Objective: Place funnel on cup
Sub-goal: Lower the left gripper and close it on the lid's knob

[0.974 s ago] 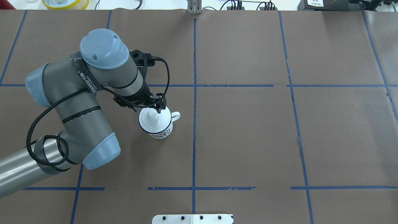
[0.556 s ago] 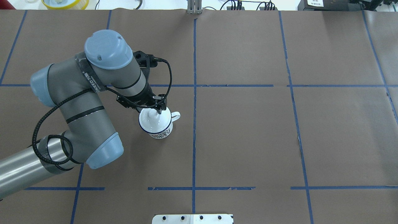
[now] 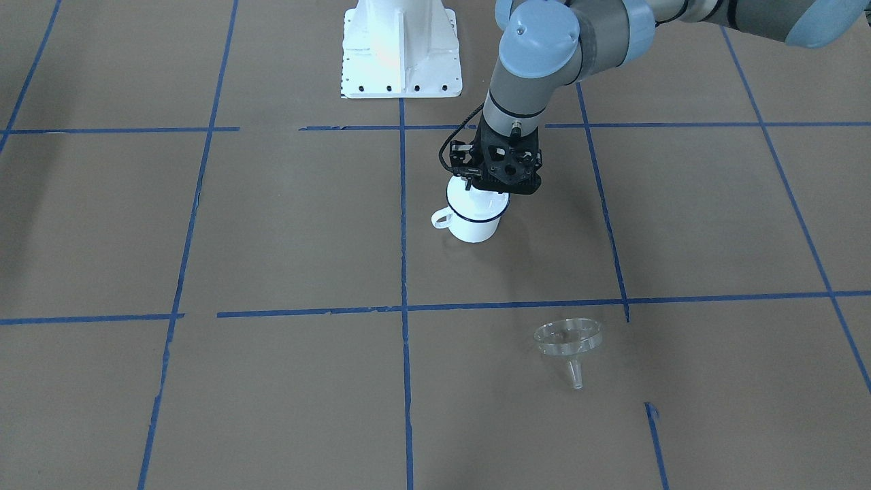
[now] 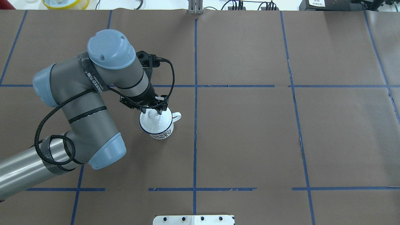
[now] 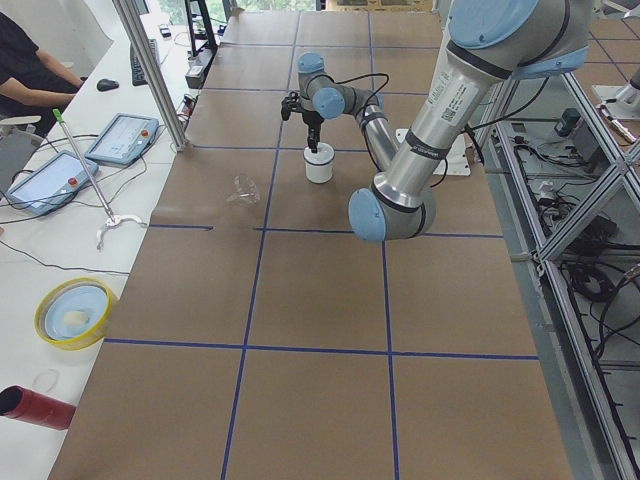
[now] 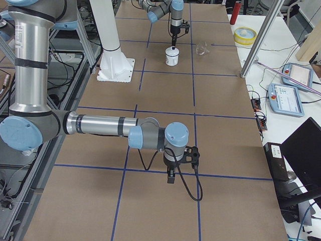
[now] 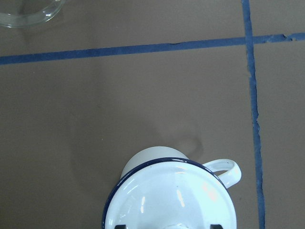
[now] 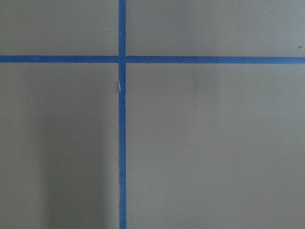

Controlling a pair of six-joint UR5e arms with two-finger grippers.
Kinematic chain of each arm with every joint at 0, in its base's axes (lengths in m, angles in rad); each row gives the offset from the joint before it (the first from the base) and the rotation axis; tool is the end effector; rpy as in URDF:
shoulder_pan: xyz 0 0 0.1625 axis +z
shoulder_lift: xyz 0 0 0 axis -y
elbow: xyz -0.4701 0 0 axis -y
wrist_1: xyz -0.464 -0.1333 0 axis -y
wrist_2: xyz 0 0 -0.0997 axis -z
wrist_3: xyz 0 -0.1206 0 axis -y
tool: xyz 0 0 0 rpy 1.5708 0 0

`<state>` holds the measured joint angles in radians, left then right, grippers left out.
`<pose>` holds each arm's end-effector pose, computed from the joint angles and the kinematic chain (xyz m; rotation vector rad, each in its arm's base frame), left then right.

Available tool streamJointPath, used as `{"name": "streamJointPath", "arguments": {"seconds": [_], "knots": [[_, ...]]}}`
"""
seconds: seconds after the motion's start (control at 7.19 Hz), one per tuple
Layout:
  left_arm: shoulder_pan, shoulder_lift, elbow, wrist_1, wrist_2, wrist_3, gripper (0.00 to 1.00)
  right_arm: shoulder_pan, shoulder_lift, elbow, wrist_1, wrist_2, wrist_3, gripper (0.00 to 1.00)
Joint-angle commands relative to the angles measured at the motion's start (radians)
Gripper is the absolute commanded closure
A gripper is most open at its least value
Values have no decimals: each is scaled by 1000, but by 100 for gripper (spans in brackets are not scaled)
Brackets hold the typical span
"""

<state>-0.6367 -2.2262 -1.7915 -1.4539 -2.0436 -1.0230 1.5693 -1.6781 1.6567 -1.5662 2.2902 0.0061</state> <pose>0.5402 -0.4969 0.1880 0.0426 0.8680 0.0962 0.0531 -0.5118 0.7322 -0.0188 -0.7193 0.0104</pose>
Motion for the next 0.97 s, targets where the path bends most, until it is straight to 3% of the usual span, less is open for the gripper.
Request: {"name": "streamJointPath", "arguments": {"seconds": [0.0, 0.28, 0.7, 0.83], "knots": [[0, 0, 0, 1, 0, 0, 57, 0, 0, 0, 0, 0, 0, 0], [2, 0, -11, 1, 0, -14, 58, 0, 1, 0, 0, 0, 0, 0], [2, -1, -77, 64, -1, -14, 81, 0, 0, 0, 0, 0, 0, 0], [2, 0, -91, 79, 0, -12, 80, 0, 0, 0, 0, 0, 0, 0]]}}
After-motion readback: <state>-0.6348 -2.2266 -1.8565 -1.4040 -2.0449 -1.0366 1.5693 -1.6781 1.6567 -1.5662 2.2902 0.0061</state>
